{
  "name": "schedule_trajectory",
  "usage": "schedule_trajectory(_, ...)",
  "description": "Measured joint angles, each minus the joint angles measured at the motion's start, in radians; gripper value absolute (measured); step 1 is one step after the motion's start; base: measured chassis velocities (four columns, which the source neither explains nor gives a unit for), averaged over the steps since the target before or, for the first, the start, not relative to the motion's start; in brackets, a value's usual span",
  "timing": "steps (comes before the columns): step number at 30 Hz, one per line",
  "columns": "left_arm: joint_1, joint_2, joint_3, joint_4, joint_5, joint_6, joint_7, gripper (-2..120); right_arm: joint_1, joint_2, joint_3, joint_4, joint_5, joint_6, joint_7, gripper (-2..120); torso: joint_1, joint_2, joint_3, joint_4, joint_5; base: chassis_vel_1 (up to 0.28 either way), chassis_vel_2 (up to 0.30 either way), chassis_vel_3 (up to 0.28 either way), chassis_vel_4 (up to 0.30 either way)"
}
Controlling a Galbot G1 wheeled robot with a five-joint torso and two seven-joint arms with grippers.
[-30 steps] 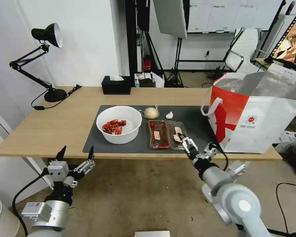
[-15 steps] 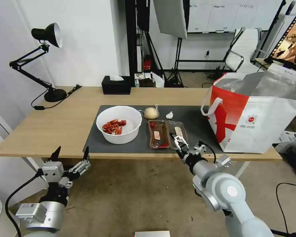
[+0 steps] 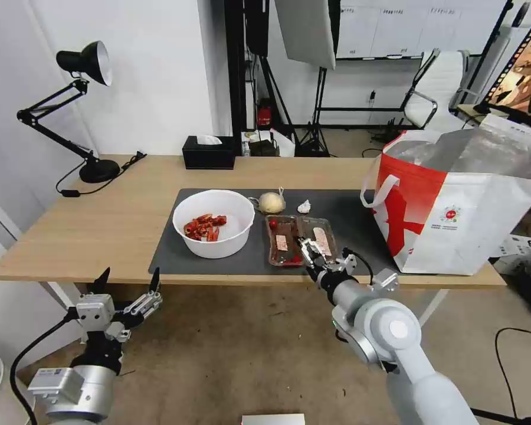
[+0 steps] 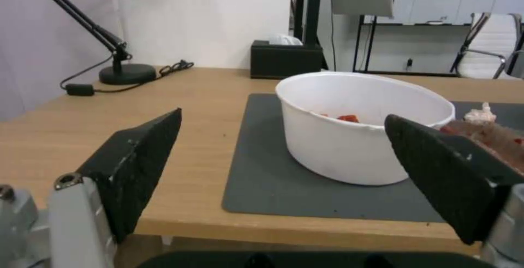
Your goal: Pick up the trash from the table and place it into the takeout bag.
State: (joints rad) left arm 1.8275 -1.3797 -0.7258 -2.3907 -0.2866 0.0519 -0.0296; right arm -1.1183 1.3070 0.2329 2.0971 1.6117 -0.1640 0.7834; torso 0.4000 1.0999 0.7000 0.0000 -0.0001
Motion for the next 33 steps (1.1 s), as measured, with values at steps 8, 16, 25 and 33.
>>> schedule_trajectory(8, 0.006, 0.006, -0.009, -0.001, -0.011, 0.002, -0.003, 100, 0.022, 0.027, -0.009, -0.025, -0.012, 0.000, 0.035, 100, 0.000, 0.000, 0.000, 0.0001, 0.0000, 0.000, 0.000, 0.000, 0.000)
schedule_trajectory(16, 0.002, 0.006, -0.008, 0.006, -0.023, 0.006, -0.006, 100, 0.038, 0.054, -0.011, -0.055, -0.020, 0.003, 0.038, 100, 0.000, 0.000, 0.000, 0.0000, 0.0000, 0.000, 0.000, 0.000, 0.000)
schedule_trajectory(25, -0.001, 0.002, -0.005, 0.011, -0.022, 0.003, -0.007, 100, 0.047, 0.071, -0.004, -0.067, -0.031, 0.011, 0.055, 100, 0.000, 0.000, 0.000, 0.0001, 0.0001, 0.000, 0.000, 0.000, 0.000)
schedule_trajectory(33, -0.001, 0.003, -0.005, 0.011, -0.024, 0.001, -0.007, 100, 0.047, 0.073, 0.000, -0.070, -0.056, 0.020, 0.055, 100, 0.000, 0.000, 0.000, 0.0002, 0.0001, 0.000, 0.000, 0.000, 0.000)
